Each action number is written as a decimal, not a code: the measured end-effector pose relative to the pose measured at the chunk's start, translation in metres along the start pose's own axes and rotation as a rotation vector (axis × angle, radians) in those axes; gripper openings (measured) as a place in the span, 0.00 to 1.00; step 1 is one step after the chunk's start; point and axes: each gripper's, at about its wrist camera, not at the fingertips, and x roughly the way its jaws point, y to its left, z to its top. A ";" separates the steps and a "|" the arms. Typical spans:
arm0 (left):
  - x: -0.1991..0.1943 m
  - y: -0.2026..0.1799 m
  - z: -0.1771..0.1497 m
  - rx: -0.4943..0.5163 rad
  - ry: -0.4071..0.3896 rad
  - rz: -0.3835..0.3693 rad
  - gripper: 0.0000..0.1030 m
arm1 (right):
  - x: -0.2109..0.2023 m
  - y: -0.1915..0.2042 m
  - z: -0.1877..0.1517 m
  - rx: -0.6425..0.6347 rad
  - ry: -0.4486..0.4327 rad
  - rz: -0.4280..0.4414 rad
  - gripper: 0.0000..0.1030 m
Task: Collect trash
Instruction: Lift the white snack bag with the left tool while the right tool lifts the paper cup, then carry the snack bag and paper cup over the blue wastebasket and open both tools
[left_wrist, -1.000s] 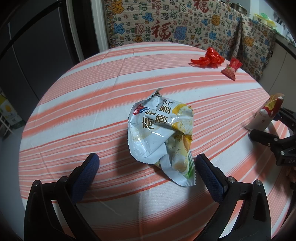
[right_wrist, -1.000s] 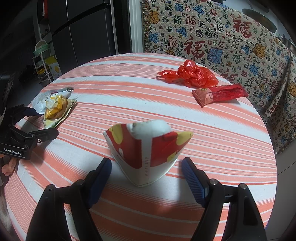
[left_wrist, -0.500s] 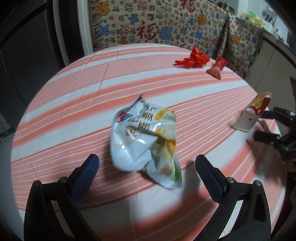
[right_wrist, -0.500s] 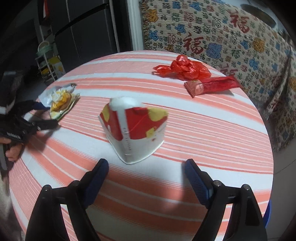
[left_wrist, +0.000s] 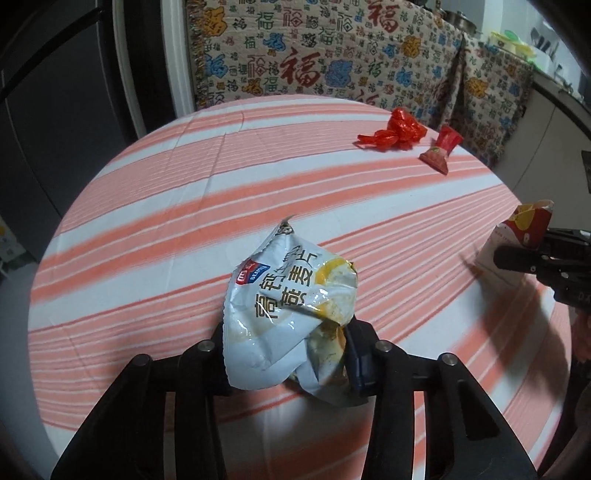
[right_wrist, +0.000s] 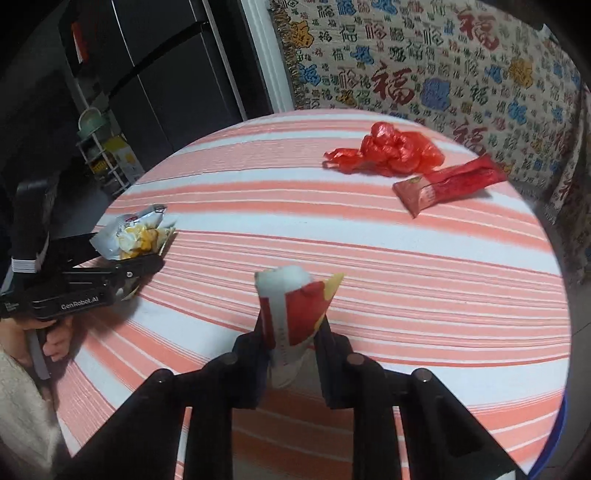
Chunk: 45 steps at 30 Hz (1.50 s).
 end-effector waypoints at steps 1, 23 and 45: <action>-0.002 -0.001 -0.002 -0.003 -0.003 -0.010 0.40 | -0.005 0.000 -0.002 0.001 -0.006 0.003 0.21; -0.039 -0.214 0.050 0.195 -0.067 -0.332 0.35 | -0.149 -0.135 -0.068 0.146 -0.091 -0.168 0.21; 0.078 -0.499 0.096 0.381 0.104 -0.581 0.35 | -0.179 -0.366 -0.166 0.510 -0.026 -0.322 0.23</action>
